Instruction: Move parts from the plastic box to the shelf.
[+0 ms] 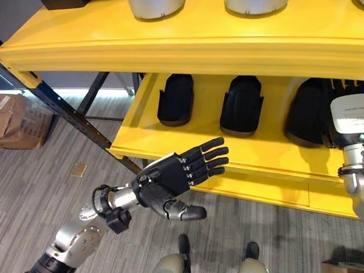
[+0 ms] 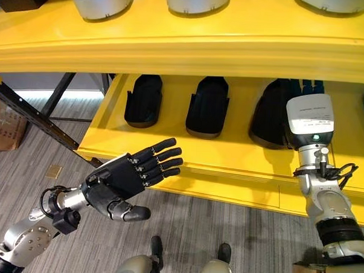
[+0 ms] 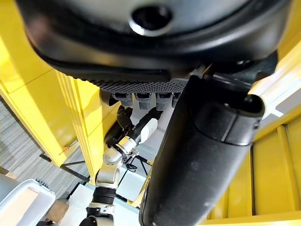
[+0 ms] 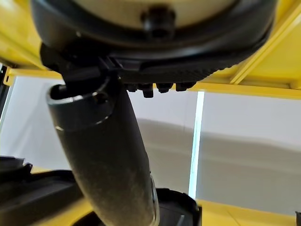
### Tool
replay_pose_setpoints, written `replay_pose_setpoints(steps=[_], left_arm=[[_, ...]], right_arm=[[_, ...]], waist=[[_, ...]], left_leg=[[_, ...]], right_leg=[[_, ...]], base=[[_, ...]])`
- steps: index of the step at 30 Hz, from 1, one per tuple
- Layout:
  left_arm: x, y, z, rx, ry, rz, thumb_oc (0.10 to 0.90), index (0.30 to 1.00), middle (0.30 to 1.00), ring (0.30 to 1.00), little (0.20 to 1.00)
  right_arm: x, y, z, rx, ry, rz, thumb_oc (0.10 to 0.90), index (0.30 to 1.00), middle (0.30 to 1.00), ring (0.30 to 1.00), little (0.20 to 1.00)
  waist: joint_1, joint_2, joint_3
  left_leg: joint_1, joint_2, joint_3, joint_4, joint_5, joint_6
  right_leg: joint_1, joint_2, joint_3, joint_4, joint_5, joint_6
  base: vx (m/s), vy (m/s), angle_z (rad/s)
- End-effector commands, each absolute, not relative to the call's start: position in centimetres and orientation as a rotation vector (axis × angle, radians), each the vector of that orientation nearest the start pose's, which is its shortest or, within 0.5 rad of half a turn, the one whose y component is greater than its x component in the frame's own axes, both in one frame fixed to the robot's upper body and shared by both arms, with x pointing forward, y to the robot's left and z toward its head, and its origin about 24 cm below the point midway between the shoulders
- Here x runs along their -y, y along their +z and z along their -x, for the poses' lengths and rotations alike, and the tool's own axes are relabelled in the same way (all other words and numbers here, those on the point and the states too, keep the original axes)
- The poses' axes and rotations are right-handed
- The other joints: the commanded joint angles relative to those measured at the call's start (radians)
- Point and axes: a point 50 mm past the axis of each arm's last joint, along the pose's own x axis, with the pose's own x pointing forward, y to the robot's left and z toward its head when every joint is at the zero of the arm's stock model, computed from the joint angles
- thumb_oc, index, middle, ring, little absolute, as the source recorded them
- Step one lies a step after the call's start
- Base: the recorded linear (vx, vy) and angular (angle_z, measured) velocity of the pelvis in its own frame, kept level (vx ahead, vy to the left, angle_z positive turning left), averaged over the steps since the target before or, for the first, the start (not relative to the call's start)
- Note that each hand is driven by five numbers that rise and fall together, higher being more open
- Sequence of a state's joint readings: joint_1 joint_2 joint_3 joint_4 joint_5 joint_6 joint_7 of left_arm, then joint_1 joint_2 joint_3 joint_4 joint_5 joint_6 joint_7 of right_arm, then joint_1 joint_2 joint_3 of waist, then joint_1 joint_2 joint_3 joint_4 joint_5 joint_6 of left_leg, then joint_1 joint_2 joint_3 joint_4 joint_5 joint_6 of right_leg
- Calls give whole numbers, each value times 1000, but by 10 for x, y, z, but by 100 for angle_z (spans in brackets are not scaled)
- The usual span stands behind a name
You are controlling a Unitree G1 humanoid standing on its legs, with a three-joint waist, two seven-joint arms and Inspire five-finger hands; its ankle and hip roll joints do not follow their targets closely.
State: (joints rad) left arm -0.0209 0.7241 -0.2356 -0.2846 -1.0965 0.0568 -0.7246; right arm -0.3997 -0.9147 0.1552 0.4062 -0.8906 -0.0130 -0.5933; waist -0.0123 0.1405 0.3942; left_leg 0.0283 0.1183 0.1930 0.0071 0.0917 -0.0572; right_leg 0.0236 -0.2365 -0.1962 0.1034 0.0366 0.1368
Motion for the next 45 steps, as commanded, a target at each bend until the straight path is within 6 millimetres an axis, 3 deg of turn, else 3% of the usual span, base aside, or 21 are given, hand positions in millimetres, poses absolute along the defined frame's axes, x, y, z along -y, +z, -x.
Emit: replay_pose_setpoints(steps=[1,5,10,16,20,21,25,31,39,45], left_arm=[[-149,142,-211,309,-1171,523,900,1000,1000,1000,1000],[-151,140,-209,342,-1125,534,900,1000,1000,1000,1000],[-155,139,-208,359,-1080,523,900,1000,1000,1000,1000],[-155,142,-209,388,-1022,517,900,1000,1000,1000,1000],[-152,144,-209,399,-1015,516,900,1000,1000,1000,1000],[-151,145,-209,398,-1014,516,900,1000,1000,1000,1000],[-150,142,-209,391,-1020,520,900,1000,1000,1000,1000],[-143,136,-210,370,-1032,525,900,1000,1000,1000,1000],[-135,132,-211,361,-1042,552,900,1000,1000,1000,1000],[-132,131,-211,360,-1050,569,900,1000,1000,1000,1000]], right_arm=[[282,203,-296,732,-605,1661,900,1000,1000,1000,1000],[277,172,-277,657,-558,1569,900,1000,1000,1000,1000],[268,158,-260,646,-521,1453,900,1000,1000,1000,1000],[236,178,-238,854,-477,1218,900,1000,1000,1000,1000],[218,184,-235,895,-358,1047,900,1000,1000,1000,1000],[208,183,-236,871,-248,915,900,1000,1000,1000,1000],[196,179,-241,798,-84,657,900,1000,1000,1000,1000],[182,175,-255,770,-14,314,900,1000,1000,1000,1000],[172,171,-271,699,-43,52,900,1000,1000,1000,1000],[171,170,-281,690,-103,26,900,1000,1000,1000,1000]], waist=[[-20,-40,-113],[-55,-49,-129],[-85,-60,-133],[-119,-67,-138],[-119,-63,-140],[-114,-62,-142],[-102,-60,-143],[-71,-56,-146],[-42,-33,-148],[-28,-15,-147]], left_leg=[[-10,31,5,57,-101,-12],[5,29,31,42,-107,-4],[18,29,56,35,-111,4],[28,21,91,22,-121,9],[26,15,96,17,-124,13],[26,11,95,15,-125,14],[27,7,89,10,-121,16],[30,7,71,3,-114,15],[26,2,45,-3,-103,12],[19,-2,31,2,-97,12]], right_leg=[[-24,37,17,103,-138,-49],[-22,38,36,81,-125,-40],[-23,38,56,67,-111,-31],[-25,39,84,39,-93,-17],[-30,35,84,37,-94,-15],[-28,33,83,34,-94,-17],[-24,29,75,30,-93,-20],[-11,25,53,26,-95,-29],[-5,20,30,35,-104,-39],[-7,14,18,50,-112,-46]], base=[[-2,82,-9],[-1,92,-14],[-10,43,-15],[-22,58,-22],[-29,54,-14],[-18,46,-4],[0,0,0],[13,-15,7],[17,8,10],[10,10,4]])
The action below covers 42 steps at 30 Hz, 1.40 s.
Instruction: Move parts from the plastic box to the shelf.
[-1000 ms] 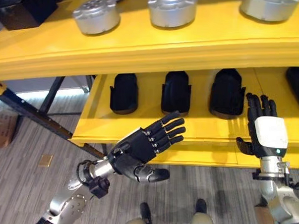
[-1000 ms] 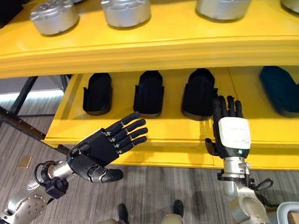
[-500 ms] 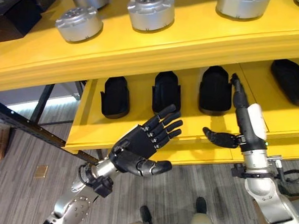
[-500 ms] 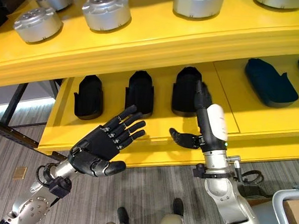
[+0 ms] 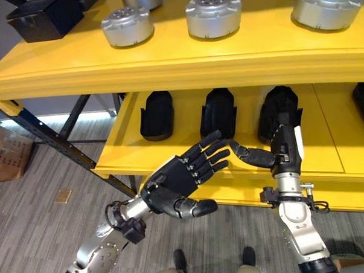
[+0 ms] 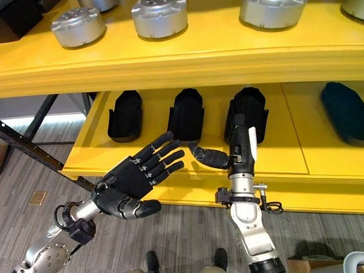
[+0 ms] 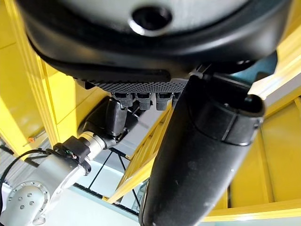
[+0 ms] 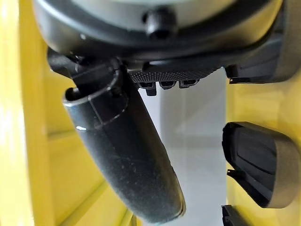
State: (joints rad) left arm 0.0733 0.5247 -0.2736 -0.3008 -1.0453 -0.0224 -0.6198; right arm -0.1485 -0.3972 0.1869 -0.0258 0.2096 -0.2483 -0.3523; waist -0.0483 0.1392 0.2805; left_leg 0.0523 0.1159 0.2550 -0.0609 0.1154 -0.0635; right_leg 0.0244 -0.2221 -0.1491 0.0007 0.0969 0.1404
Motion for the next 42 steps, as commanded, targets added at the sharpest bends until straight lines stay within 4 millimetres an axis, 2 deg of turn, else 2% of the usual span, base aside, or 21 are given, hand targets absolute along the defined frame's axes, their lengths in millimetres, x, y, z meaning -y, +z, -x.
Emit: replay_pose_setpoints(steps=[1,5,17,23,29,42], left_arm=[[-132,131,-211,360,-1050,570,900,1000,1000,1000,1000],[-128,131,-211,357,-1051,583,900,1000,1000,1000,1000],[-123,126,-210,336,-1068,617,900,1000,1000,1000,1000],[-121,125,-210,321,-1073,618,900,1000,1000,1000,1000],[-120,124,-208,308,-1079,633,900,1000,1000,1000,1000],[-118,123,-208,303,-1081,641,900,1000,1000,1000,1000]], right_arm=[[171,170,-282,689,-106,31,900,1000,1000,1000,1000],[170,171,-289,681,-134,70,900,1000,1000,1000,1000],[186,183,-307,670,-217,194,900,1000,1000,1000,1000],[190,186,-316,644,-221,213,900,1000,1000,1000,1000],[206,184,-330,569,-280,215,900,1000,1000,1000,1000],[204,181,-336,537,-288,202,900,1000,1000,1000,1000]], waist=[[8,-13,-33],[17,-3,-35],[39,23,-36],[49,24,-35],[67,39,-31],[81,57,-18]], left_leg=[[-5,0,-31,70,-120,18],[-8,-2,-39,74,-117,18],[-11,-8,-64,90,-110,13],[-9,-9,-71,92,-109,11],[-8,-14,-86,97,-107,11],[-21,-17,-97,107,-97,10]], right_leg=[[-7,-1,-29,153,-172,-50],[-3,-5,-36,159,-176,-55],[3,-18,-55,188,-189,-66],[8,-22,-64,192,-190,-66],[13,-31,-76,204,-193,-67],[2,-41,-86,241,-206,-73]], base=[[17,15,7],[27,16,6],[18,11,6],[12,5,5],[20,16,10],[3,4,3]])
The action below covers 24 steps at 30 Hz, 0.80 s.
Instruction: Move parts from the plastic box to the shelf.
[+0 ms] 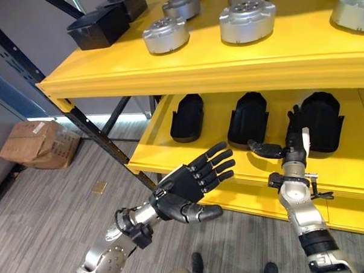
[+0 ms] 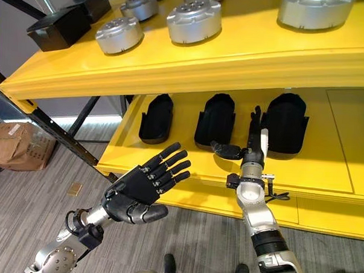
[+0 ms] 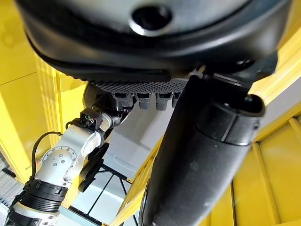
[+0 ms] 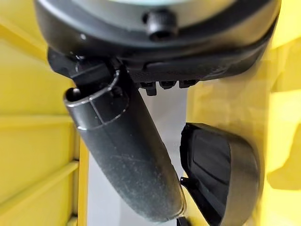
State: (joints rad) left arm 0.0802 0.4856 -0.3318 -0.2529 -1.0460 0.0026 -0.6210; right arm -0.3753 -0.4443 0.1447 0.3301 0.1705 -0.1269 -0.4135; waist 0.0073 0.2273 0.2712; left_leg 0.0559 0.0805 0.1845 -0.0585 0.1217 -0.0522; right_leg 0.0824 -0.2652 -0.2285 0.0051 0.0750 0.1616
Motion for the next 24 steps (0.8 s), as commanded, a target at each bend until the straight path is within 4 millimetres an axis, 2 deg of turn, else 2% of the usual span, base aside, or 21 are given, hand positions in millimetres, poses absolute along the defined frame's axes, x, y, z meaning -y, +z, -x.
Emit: replay_pose_setpoints(steps=[1,11,19,24], left_arm=[[-118,123,-208,301,-1081,644,900,1000,1000,1000,1000],[-116,123,-209,298,-1089,640,900,1000,1000,1000,1000],[-117,122,-208,295,-1083,638,900,1000,1000,1000,1000],[-121,126,-212,325,-1021,690,900,1000,1000,1000,1000]], right_arm=[[205,180,-337,531,-298,199,900,1000,1000,1000,1000],[209,173,-343,495,-339,227,900,1000,1000,1000,1000],[230,169,-345,462,-432,273,900,1000,1000,1000,1000],[238,167,-346,454,-494,308,900,1000,1000,1000,1000]], waist=[[26,-29,-9],[35,-13,7],[44,2,22],[52,12,34]], left_leg=[[-24,18,-28,105,-102,-1],[-34,12,-31,114,-99,2],[-44,2,-39,131,-101,8],[-52,-4,-47,135,-97,9]], right_leg=[[-57,1,-8,240,-185,-95],[-64,-9,-17,264,-192,-94],[-68,-21,-28,304,-207,-97],[-67,-27,-36,324,-216,-101]], base=[[0,0,0],[-1,4,4],[8,8,8],[-10,6,4]])
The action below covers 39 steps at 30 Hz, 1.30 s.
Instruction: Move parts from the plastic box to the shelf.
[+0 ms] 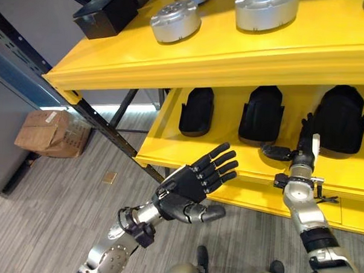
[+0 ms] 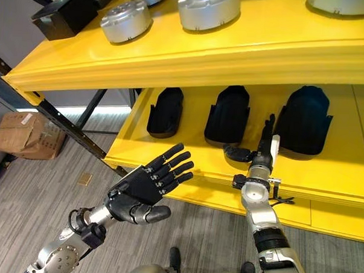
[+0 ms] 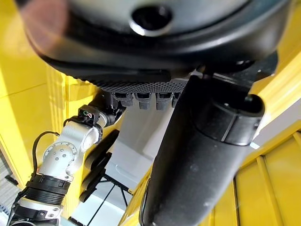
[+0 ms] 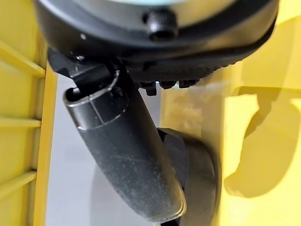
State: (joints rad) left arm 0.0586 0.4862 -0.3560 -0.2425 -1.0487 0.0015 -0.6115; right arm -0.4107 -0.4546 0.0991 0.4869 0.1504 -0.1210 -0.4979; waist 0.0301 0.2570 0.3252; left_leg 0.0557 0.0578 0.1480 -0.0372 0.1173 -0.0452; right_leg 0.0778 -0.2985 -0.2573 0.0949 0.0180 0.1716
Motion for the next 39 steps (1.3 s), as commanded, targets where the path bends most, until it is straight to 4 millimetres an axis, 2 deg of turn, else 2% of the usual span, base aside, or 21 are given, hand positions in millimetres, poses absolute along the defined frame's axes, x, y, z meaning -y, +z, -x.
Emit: replay_pose_setpoints(steps=[1,7,9,19,28,35,39], left_arm=[[-122,126,-213,326,-1012,697,900,1000,1000,1000,1000],[-123,123,-211,324,-1035,684,900,1000,1000,1000,1000],[-124,122,-211,322,-1030,688,900,1000,1000,1000,1000],[-127,121,-211,325,-1026,656,900,1000,1000,1000,1000],[-130,121,-210,321,-1041,639,900,1000,1000,1000,1000],[-127,123,-210,309,-1070,638,900,1000,1000,1000,1000],[-125,124,-211,302,-1079,631,900,1000,1000,1000,1000]], right_arm=[[239,166,-346,450,-509,310,900,1000,1000,1000,1000],[250,157,-347,395,-562,293,900,1000,1000,1000,1000],[250,149,-348,351,-576,222,900,1000,1000,1000,1000],[265,149,-348,323,-695,327,900,1000,1000,1000,1000],[280,144,-343,289,-725,381,900,1000,1000,1000,1000],[281,147,-341,322,-705,464,900,1000,1000,1000,1000],[272,151,-343,345,-668,487,900,1000,1000,1000,1000]], waist=[[31,-18,-19],[42,-20,-10],[46,-24,-7],[54,-42,5],[47,-61,16],[40,-71,24],[38,-76,26]], left_leg=[[-53,17,-12,115,-93,2],[-59,15,-24,120,-91,2],[-61,18,-24,123,-90,2],[-76,25,-25,131,-90,2],[-86,33,-19,137,-92,3],[-95,35,-11,143,-96,6],[-105,34,-9,148,-98,8]], right_leg=[[-63,6,-9,238,-161,-112],[-62,4,-17,249,-164,-115],[-61,5,-19,248,-163,-115],[-64,15,-18,244,-157,-112],[-71,24,-9,240,-151,-107],[-78,29,-1,233,-145,-101],[-84,31,4,230,-144,-100]], base=[[-4,-4,9],[-16,-16,10],[-16,-33,6],[-15,-24,0],[-5,-12,0],[-15,-18,-2],[-5,-16,0]])
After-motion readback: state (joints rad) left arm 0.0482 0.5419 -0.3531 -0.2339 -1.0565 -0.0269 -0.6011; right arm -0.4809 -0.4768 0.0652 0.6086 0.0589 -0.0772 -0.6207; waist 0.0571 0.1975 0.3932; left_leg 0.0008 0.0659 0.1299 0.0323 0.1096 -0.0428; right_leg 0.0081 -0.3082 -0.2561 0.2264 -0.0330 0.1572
